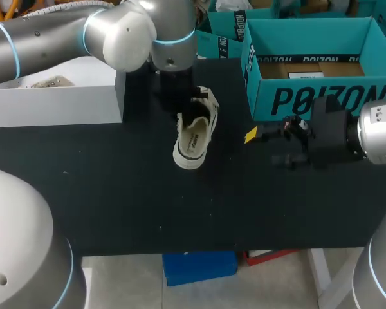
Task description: Take the shoe out of the shoebox, open the shoe tongue, remove and reinsert the insole, then place the shoe into the shoebox
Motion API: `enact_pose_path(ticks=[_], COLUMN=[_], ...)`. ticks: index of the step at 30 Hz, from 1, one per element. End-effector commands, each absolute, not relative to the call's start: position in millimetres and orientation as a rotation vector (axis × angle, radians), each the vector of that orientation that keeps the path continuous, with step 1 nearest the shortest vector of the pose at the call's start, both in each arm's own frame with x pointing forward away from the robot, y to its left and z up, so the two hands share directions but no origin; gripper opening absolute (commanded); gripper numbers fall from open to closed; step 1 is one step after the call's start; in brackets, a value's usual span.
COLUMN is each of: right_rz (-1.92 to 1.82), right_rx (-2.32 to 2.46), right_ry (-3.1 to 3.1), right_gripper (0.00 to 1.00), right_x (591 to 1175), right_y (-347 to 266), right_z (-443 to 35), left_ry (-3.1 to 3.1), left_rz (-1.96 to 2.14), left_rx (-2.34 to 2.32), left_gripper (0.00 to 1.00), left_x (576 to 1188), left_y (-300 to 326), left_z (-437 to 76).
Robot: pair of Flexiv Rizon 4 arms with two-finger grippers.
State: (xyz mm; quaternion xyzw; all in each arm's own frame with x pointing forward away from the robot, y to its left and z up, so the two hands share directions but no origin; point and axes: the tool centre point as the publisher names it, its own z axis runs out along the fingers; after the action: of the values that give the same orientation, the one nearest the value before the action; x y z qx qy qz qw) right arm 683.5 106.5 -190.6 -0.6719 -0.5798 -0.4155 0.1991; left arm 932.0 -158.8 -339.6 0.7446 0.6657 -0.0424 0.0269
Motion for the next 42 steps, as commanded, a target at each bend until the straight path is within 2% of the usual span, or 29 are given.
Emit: enact_pose_path(ticks=[1,12,21,28,42], right_rz=[-1.162,-1.162,-1.162,-1.162,-1.162], right_rx=[-1.880,-1.880,-1.880,-1.880,-1.880], right_ry=[-1.622,-1.622,-1.622,-1.622,-1.622], right_gripper=[1.00,1.00,1.00,1.00,1.00], right_x=[683.7,683.7,683.7,683.7,683.7], right_y=[107.1,107.1,107.1,107.1,107.1], right_z=[-190.6,-190.6,-190.6,-190.6,-190.6], left_ry=[2.068,2.150,2.299,2.402,2.566], left_rz=[-0.076,-0.051,-0.073,-0.100,-0.197], left_rx=[2.246,1.959,1.560,1.296,0.907], left_gripper=[0.00,0.00,0.00,0.00,0.00], left_x=[929.5,951.3,985.8,1007.2,1067.9], left_y=[-143.2,-100.7,-17.0,55.2,155.9], left_z=[-279.3,-195.9,-153.9,-151.0,-197.8])
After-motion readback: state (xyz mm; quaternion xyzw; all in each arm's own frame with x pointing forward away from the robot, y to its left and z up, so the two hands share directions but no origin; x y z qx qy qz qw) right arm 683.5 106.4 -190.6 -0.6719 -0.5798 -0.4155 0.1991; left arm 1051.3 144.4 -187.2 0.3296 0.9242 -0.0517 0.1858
